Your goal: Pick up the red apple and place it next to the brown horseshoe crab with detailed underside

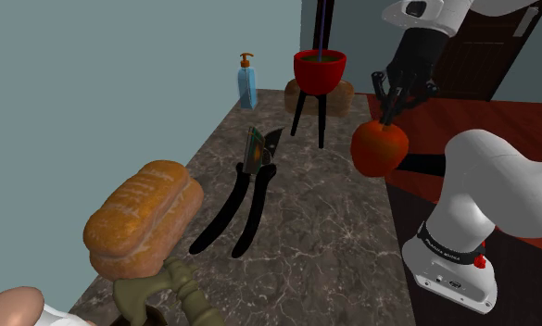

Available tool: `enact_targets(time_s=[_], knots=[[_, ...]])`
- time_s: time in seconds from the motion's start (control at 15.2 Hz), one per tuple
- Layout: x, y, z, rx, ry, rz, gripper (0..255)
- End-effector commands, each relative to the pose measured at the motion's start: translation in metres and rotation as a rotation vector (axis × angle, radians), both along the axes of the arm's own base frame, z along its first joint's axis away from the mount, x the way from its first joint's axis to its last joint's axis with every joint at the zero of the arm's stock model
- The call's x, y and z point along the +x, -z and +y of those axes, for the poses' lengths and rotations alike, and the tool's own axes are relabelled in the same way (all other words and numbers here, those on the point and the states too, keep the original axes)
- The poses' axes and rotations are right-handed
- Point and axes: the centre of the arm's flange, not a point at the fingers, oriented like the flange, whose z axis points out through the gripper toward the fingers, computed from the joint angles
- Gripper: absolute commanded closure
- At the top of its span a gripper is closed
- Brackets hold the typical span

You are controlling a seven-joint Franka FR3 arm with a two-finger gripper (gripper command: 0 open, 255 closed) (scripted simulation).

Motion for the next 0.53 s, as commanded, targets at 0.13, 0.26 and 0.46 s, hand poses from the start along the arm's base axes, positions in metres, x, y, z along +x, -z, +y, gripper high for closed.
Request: enact_targets(time_s=[0.13,0.26,0.46], knots=[[0.000,-0.022,0.001,0.000,0.000,0.000,255],[0.000,-0.033,0.001,0.000,0.000,0.000,255],[0.000,-0.048,0.001,0.000,0.000,0.000,255]])
